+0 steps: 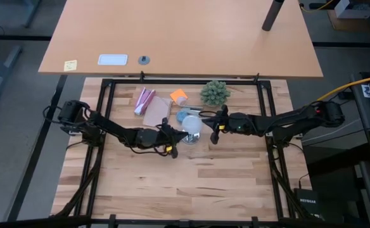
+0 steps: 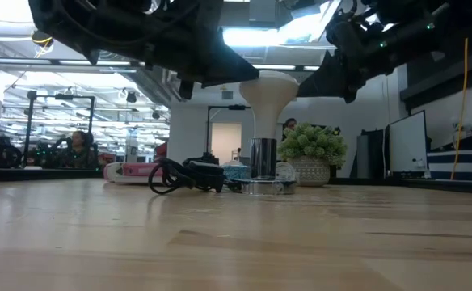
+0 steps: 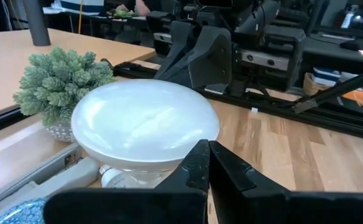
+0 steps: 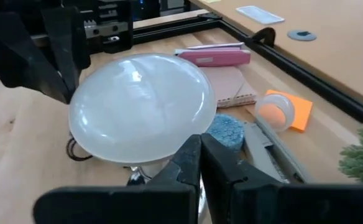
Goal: Screw lightbulb
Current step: Insert the lightbulb into the silver lamp socket
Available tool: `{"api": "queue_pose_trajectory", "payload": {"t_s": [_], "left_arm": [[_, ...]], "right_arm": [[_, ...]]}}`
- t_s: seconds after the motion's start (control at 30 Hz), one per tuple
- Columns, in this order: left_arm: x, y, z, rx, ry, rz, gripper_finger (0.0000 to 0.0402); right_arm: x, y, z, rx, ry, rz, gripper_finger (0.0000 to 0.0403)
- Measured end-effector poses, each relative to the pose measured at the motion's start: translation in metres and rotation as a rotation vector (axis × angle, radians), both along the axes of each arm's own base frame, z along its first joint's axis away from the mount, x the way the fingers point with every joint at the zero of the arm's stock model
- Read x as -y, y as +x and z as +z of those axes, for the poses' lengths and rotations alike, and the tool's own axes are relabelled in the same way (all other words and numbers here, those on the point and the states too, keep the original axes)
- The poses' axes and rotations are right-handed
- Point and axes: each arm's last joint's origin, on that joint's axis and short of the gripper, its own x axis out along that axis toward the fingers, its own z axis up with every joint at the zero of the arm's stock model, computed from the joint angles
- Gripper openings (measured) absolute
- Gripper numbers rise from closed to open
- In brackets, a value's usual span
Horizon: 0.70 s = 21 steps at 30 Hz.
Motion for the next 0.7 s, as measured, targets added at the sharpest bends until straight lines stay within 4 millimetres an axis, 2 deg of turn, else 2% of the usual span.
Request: {"api": "queue_pose_trajectory", "payload": {"t_s": [0.53, 0.7], "left_arm": [[-0.001, -0.002, 0.000, -0.017, 0.038, 0.063, 0.0000], [-0.004, -0.003, -0.001, -0.022, 0.054, 0.166, 0.0000]], "right_arm": [[-0.009, -0.001, -0.002, -0.023, 0.064, 0.078, 0.0016], [-0.022, -0.001, -0.004, -0.040, 0.102, 0.226, 0.0016]]}}
